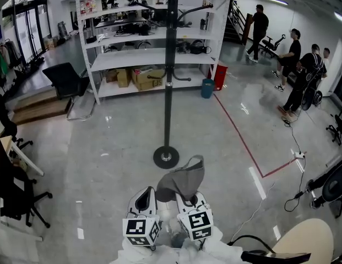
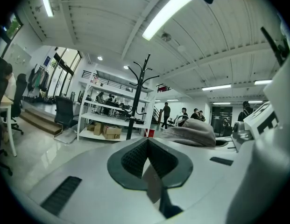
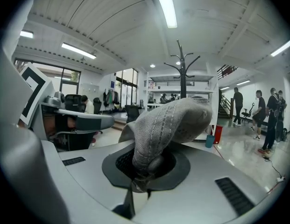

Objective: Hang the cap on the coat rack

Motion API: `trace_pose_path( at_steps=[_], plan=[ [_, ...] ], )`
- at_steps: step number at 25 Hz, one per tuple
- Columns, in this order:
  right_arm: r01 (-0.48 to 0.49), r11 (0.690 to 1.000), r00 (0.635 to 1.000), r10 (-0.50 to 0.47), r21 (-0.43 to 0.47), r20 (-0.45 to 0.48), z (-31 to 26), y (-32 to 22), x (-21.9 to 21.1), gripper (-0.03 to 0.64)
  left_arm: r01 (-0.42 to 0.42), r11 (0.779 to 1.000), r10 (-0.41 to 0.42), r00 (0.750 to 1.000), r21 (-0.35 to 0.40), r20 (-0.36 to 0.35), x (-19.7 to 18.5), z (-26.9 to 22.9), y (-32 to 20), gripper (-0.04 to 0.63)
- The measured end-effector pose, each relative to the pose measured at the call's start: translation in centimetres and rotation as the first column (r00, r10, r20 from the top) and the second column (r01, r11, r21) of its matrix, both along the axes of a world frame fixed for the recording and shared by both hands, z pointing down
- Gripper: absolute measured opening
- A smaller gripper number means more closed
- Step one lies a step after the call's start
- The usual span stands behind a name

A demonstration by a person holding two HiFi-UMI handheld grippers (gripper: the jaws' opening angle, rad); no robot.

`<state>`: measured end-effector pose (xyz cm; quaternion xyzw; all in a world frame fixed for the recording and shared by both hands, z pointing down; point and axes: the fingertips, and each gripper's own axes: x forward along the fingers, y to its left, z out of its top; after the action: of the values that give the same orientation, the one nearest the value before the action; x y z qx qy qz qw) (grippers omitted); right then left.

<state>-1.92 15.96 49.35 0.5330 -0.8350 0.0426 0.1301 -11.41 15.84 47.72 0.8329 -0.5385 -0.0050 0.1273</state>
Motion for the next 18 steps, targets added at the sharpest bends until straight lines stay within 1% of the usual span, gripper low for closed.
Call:
trace_pose_path(
  at_steps=[5, 15, 18],
  plan=[
    [0.001, 1.0, 1.0, -0.001, -0.002, -0.002, -0.3, -2.8, 1.0, 0.026, -0.008, 1.0, 0.008, 1.0, 0.003, 0.012, 1.4, -0.4, -2.4, -0.008],
    [0.024, 1.0, 1.0, -0.024, 0.001, 0.0, -0.7, -9.1, 1.9, 0.026, 0.021, 1.0, -0.021, 1.0, 0.001, 0.012, 2.0, -0.6, -8.5, -0.008],
    [0.027, 1.0, 1.0, -0.027, -0.004, 0.004, -0.6, -11.0, 2.4, 0.026, 0.03, 1.0, -0.03, 0.999, -0.004, 0.032, 2.6, -0.3, -10.3, -0.006]
  ],
)
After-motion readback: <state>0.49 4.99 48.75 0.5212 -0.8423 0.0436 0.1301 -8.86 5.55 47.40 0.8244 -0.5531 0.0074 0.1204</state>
